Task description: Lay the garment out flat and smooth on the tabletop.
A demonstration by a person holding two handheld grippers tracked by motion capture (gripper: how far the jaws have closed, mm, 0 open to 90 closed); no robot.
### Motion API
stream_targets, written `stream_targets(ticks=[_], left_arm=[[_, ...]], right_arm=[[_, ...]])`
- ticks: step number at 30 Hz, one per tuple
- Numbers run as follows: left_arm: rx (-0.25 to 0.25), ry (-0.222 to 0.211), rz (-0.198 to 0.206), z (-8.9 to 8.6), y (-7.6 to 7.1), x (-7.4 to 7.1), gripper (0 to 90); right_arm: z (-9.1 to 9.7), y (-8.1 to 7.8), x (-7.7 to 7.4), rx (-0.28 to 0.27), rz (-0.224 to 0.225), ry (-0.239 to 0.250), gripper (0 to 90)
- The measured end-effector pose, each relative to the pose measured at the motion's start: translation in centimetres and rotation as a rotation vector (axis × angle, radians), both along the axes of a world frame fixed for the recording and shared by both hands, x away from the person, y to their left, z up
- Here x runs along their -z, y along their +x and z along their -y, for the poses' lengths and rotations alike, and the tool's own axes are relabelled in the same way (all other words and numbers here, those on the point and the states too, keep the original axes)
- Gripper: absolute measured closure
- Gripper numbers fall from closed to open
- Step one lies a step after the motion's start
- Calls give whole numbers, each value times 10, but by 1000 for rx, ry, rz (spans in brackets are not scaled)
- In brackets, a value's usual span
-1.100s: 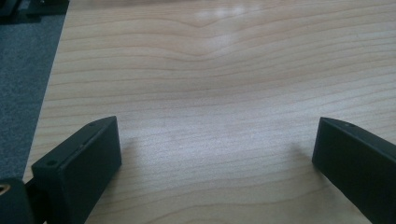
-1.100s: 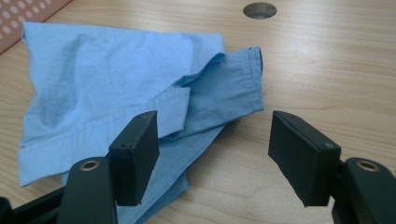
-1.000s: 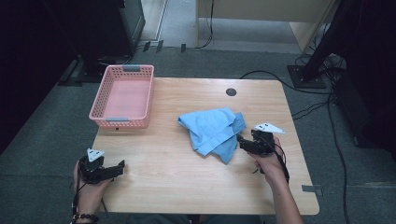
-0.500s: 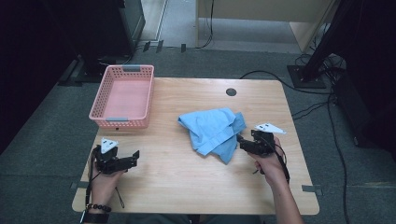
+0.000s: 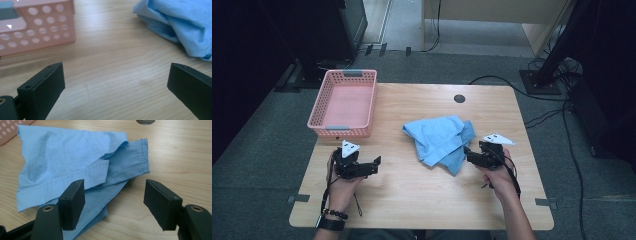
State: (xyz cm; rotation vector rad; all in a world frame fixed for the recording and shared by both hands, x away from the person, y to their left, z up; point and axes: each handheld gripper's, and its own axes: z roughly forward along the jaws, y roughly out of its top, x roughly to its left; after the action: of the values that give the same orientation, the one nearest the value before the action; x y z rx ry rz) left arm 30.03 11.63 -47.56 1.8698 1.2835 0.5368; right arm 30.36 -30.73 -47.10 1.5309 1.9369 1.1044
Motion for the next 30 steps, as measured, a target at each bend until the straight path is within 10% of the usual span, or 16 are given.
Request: stream_targets(ticks=[30], left_arm=[[150, -5, -9, 73, 6, 11, 42]], right_arm=[[-43, 5, 40, -39, -78, -77, 335]])
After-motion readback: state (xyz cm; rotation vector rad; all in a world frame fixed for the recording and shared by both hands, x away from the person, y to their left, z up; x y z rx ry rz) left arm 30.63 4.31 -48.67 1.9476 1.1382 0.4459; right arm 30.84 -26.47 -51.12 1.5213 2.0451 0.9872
